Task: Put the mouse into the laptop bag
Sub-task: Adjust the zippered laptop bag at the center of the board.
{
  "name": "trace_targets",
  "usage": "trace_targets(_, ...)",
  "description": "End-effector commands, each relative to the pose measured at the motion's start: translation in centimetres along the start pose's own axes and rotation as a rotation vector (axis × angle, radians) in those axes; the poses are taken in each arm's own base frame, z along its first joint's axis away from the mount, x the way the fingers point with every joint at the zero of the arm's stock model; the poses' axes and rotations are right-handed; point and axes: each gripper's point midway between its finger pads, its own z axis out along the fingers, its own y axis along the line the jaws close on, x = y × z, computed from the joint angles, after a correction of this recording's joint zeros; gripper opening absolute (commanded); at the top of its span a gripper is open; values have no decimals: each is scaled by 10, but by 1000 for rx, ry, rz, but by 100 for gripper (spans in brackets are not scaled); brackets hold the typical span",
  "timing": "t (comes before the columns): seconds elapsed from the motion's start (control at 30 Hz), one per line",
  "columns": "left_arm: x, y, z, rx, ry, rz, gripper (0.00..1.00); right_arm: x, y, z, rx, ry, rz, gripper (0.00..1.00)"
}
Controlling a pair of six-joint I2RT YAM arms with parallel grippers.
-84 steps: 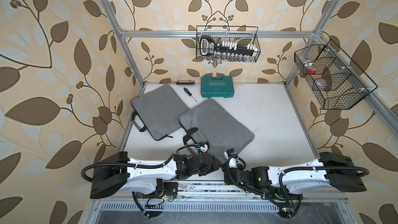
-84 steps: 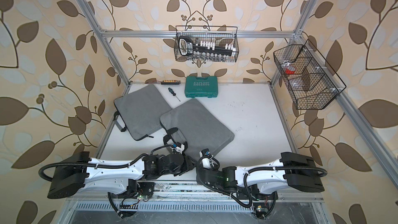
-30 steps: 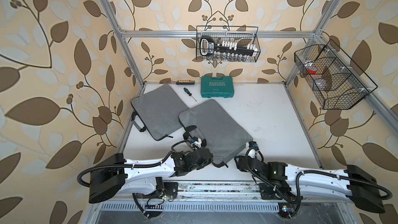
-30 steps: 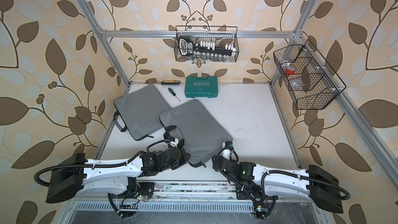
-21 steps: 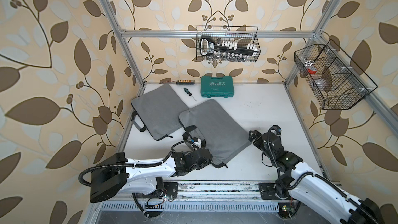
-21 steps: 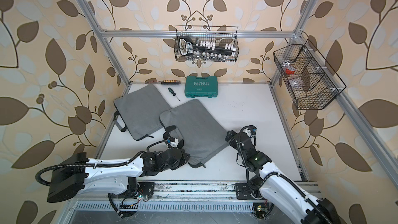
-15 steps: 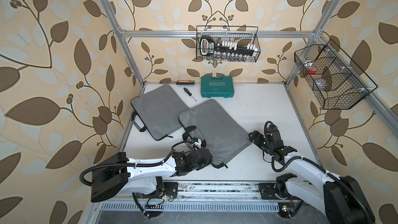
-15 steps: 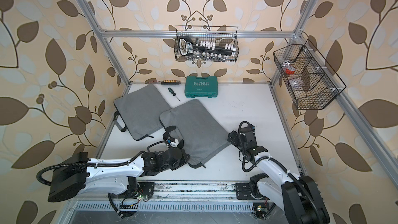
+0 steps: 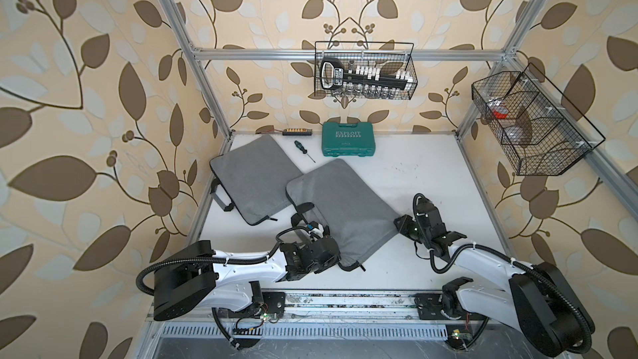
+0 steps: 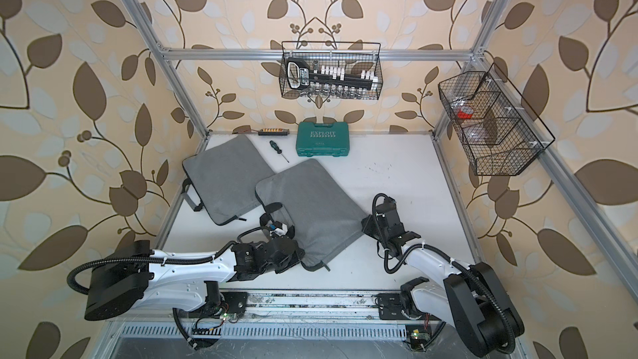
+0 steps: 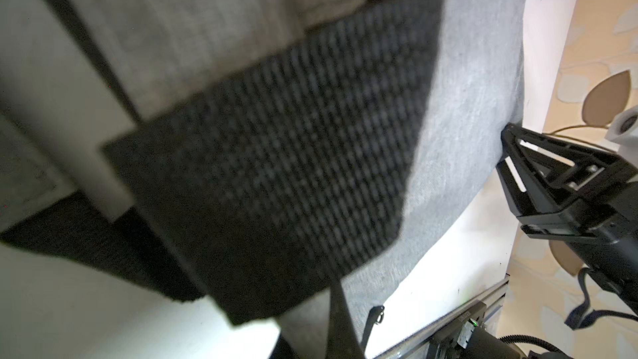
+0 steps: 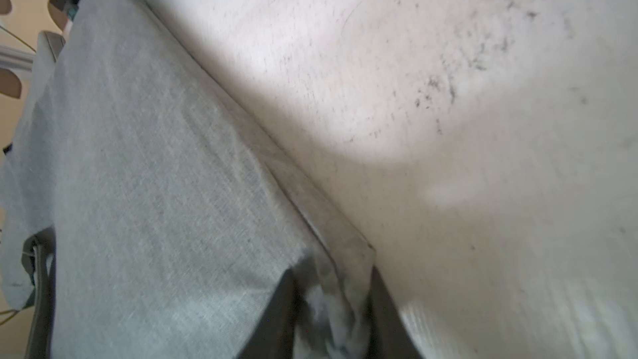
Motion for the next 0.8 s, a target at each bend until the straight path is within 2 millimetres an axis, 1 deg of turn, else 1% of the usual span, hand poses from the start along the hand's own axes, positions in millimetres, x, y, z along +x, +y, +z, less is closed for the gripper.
trace_targets(0.0,3,-17,0,27,34,14,0,3,4,-8,-28,-10,43,0)
trace_targets(0.07,8,-22,0,32,62,31,0,5,-4,-20,-26,-41,78,0)
trace_targets(0.13,13,-32,-2,31,91,70,0,8,-14,-35,-36,-83,154,0)
trace_targets(0.2,16,-41,-1,18,113,108,0,9,-18,-50,-76,-123,184,0)
trace_targets(0.3,23,-64,9,22,160,180,0,8,-17,-72,-120,-156,204,0)
trace_targets(0.37,22,-76,24,-28,166,231,0,12,-16,-81,-151,-153,209,0)
trace_targets(0.4,20,-75,30,-67,169,247,0,14,-16,-84,-156,-149,210,0)
trace_targets(0.43,16,-79,36,-96,163,259,1,15,-17,-87,-154,-146,210,10)
trace_targets(0.47,9,-84,40,-114,146,273,12,14,-18,-90,-149,-154,210,23)
trace_targets(0.5,-1,-85,43,-134,111,284,26,12,-17,-95,-150,-164,205,26)
trace_targets(0.53,-15,-87,43,-158,57,299,45,6,-15,-102,-156,-189,202,31)
trace_targets(0.57,-31,-89,43,-187,10,305,57,-1,-11,-107,-164,-212,201,35)
trace_targets(0.6,-44,-90,42,-207,-13,308,66,-8,-7,-115,-168,-237,196,43)
trace_targets(0.63,-57,-92,43,-214,-23,307,76,-18,-1,-122,-169,-265,191,53)
trace_targets(0.67,-70,-93,39,-222,-34,298,86,-27,2,-126,-148,-286,182,69)
trace_targets(0.7,-82,-92,33,-228,-53,285,92,-38,5,-131,-119,-314,177,84)
trace_targets(0.73,-98,-90,23,-236,-97,273,96,-50,5,-133,-67,-339,167,96)
trace_targets(0.77,-115,-89,6,-241,-170,263,99,-66,6,-137,-9,-384,162,99)
